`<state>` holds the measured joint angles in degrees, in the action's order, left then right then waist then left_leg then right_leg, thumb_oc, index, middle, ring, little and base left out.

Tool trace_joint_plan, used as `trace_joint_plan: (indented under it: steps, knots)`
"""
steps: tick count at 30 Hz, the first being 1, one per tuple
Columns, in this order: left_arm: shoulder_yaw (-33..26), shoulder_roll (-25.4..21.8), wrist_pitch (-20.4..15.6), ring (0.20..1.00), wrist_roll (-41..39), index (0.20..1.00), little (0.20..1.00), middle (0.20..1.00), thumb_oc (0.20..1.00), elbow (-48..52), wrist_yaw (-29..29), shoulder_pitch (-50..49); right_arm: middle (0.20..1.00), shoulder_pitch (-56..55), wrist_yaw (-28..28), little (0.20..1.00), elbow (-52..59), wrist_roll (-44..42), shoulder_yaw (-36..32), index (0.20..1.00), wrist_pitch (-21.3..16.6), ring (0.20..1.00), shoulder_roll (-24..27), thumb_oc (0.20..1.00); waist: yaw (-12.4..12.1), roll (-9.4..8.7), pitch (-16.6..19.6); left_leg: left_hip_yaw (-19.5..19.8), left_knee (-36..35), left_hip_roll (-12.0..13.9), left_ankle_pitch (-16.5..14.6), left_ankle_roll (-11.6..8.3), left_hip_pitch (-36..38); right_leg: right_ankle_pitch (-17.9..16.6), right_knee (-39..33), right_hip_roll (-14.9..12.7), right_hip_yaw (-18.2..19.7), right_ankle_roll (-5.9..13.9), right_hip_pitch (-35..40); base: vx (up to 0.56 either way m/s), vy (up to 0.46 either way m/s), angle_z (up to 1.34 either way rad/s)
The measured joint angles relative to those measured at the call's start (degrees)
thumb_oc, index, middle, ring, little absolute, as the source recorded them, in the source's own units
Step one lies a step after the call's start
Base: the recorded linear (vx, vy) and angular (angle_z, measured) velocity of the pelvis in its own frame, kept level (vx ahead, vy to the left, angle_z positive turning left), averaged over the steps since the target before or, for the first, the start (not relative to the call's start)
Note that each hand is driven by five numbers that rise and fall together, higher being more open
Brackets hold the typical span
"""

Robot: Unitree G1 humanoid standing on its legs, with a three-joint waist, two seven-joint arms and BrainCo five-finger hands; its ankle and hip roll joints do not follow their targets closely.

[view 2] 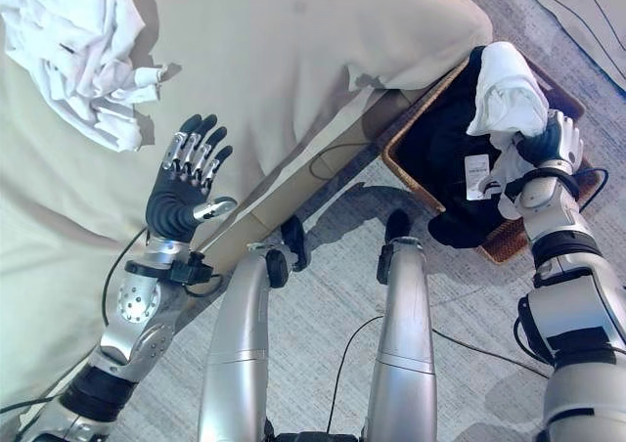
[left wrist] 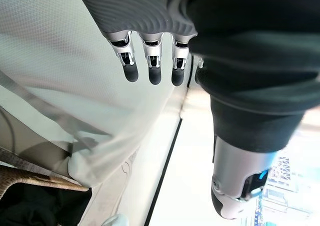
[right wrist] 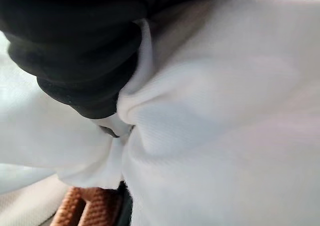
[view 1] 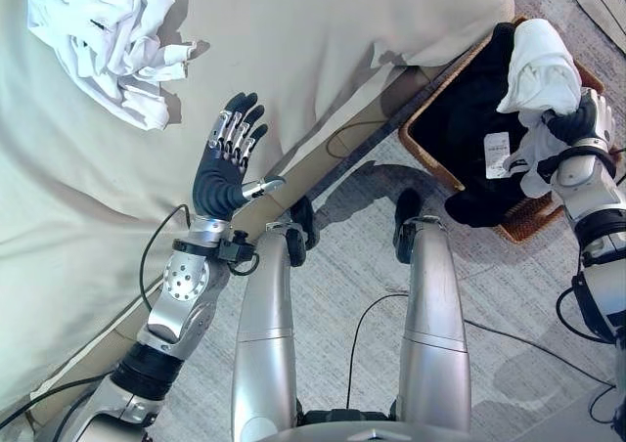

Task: Pick up clothes into the bucket

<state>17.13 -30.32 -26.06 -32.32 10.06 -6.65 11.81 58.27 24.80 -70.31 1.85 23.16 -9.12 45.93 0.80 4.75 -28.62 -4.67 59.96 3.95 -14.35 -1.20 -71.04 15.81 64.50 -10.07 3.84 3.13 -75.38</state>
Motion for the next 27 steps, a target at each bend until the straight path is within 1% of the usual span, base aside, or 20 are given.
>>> trace_joint_plan:
  steps: [8,12,14,15,17,19,21,22,23,24,25,26,27]
  knots:
    - [-0.24,-0.11,0.14,1.0,-0.47,1.0,1.0,1.0,1.0,0.01,-0.09,-0.34,1.0,0.32,0.03,1.0,-1.25,-0.03,-0.05,1.0,0.79,1.0,-0.06,1.0,0.14,-0.05,0.03,-0.08,-0.5,-0.13,0.02,0.04,0.79,-0.32,-0.8,0.08,0.11,-0.02,0.92,0.0,0.0,0.0]
    - [-0.48,-0.08,0.29,1.0,-0.49,1.0,1.0,1.0,1.0,-0.05,-0.06,-0.29,1.0,0.72,0.08,1.0,-1.36,-0.04,-0.06,1.0,0.83,1.0,-0.12,1.0,0.38,-0.14,0.06,-0.25,-2.06,-0.18,0.03,0.16,3.18,-0.61,-2.71,0.0,-0.45,0.34,3.57,0.0,0.0,0.0]
    - [-0.48,0.03,0.39,1.0,-0.51,1.0,1.0,1.0,1.0,-0.2,-0.05,-0.44,1.0,0.88,0.12,1.0,-0.92,-0.05,-0.08,1.0,0.87,1.0,-0.28,1.0,0.77,-0.11,0.45,-0.41,-3.81,-0.3,0.35,0.62,4.83,-1.17,-4.68,-0.02,-0.61,0.63,5.35,0.0,0.0,0.0]
    - [-0.49,0.03,0.38,1.0,-0.52,1.0,1.0,1.0,1.0,-0.2,-0.05,-0.63,1.0,0.96,0.13,1.0,-0.73,-0.07,-0.09,1.0,0.87,1.0,-0.33,1.0,1.0,-0.36,1.16,-0.78,-4.99,-0.37,0.54,0.88,5.54,-1.42,-5.81,-0.17,-0.61,0.79,6.01,0.0,0.0,0.0]
    - [-0.65,0.06,0.44,1.0,-0.53,1.0,1.0,1.0,1.0,-0.89,-0.02,-0.36,1.0,1.17,0.14,1.0,0.67,-0.08,-0.09,1.0,0.83,1.0,-0.48,1.0,1.43,-0.56,1.41,-1.26,-7.54,-0.63,1.27,1.38,8.37,-2.62,-8.45,-0.24,-0.7,1.19,8.74,-0.01,-0.003,-0.03]
    - [-0.55,0.14,0.37,1.0,-0.51,1.0,1.0,1.0,1.0,-1.21,0.02,-0.81,1.0,-0.09,0.37,1.0,3.0,-0.24,-0.14,1.0,0.75,1.0,-0.74,1.0,1.49,-0.59,3.27,-1.5,-10.4,-0.58,1.56,1.64,10.7,-3.08,-11.25,-0.37,-0.88,1.62,11.18,-0.05,-0.019,-0.03]
    - [-0.61,0.57,0.17,1.0,-0.51,1.0,1.0,1.0,1.0,-2.46,0.03,-0.2,1.0,-2.16,0.74,1.0,7.45,-0.32,-0.88,1.0,0.47,1.0,-0.88,1.0,1.63,-0.73,4.09,-1.51,-14.57,-1.1,3.38,1.26,13.96,-4.45,-15.06,-0.75,-1.64,1.86,14.54,-0.07,-0.045,0.09]
    - [-0.92,1.46,0.17,1.0,-0.5,1.0,1.0,1.0,1.0,-3.7,-0.03,0.3,1.0,-4.95,0.81,1.0,12.33,-0.33,-2.33,1.0,0.38,1.0,-1.13,1.0,1.97,-0.82,4.12,-1.53,-18.48,-1.56,4.98,1.07,17.3,-5.35,-18.17,-1.38,-2.69,1.77,17.94,0.02,-0.076,0.19]
    - [-1.2,2.26,0.01,1.0,-0.49,1.0,1.0,1.0,1.0,-5.02,-0.09,0.25,1.0,-7.7,0.91,1.0,15.62,-0.31,-2.7,1.0,-0.02,1.0,-2.35,1.0,2.18,-1.28,4.69,-1.22,-21.83,-1.87,6.57,0.77,20.48,-6.25,-21.0,-1.48,-3.52,1.83,21.13,0.03,-0.089,0.17]
    - [-1.28,2.37,-0.11,1.0,-0.44,1.0,1.0,1.0,1.0,-5.54,-0.18,-0.04,1.0,-9.39,0.98,1.0,17.49,-0.26,-2.81,1.0,-0.14,1.0,-3.25,1.0,2.38,-1.69,4.91,-1.25,-23.65,-1.99,7.03,0.42,22.47,-6.36,-22.23,-1.54,-3.77,1.86,22.93,0.04,-0.086,0.17]
    - [-1.38,3.08,-0.39,1.0,-0.31,1.0,1.0,1.0,1.0,-7.34,-0.22,-0.01,1.0,-12.83,1.17,1.0,21.82,-0.22,-3.83,1.0,-1.05,1.0,-4.3,1.0,2.22,-1.86,5.15,-0.56,-25.98,-2.26,7.65,0.1,25.35,-6.41,-24.12,-1.8,-4.86,1.89,26.07,0.07,-0.093,0.16]
    - [-1.42,3.25,-0.41,1.0,-0.29,1.0,1.0,1.0,1.0,-8.08,-0.47,-0.13,1.0,-14.36,1.18,1.0,23.1,-0.18,-4.3,1.0,-1.85,1.0,-5.12,1.0,2.54,-2.01,5.38,-0.19,-27.27,-2.39,8.07,-0.05,26.81,-6.42,-25.17,-1.93,-5.43,1.88,27.67,0.08,-0.095,0.31]
    - [-2.02,3.66,-0.42,1.0,0.31,1.0,1.0,1.0,1.0,-9.44,-0.66,-0.86,1.0,-18.54,1.15,1.0,27.5,-0.11,-6.39,1.0,-1.96,1.0,-6.97,1.0,2.09,-2.07,5.86,0.86,-30.81,-2.45,8.82,-0.73,29.95,-6.4,-27.53,-1.98,-7.15,1.89,31.2,0.09,-0.105,0.32]
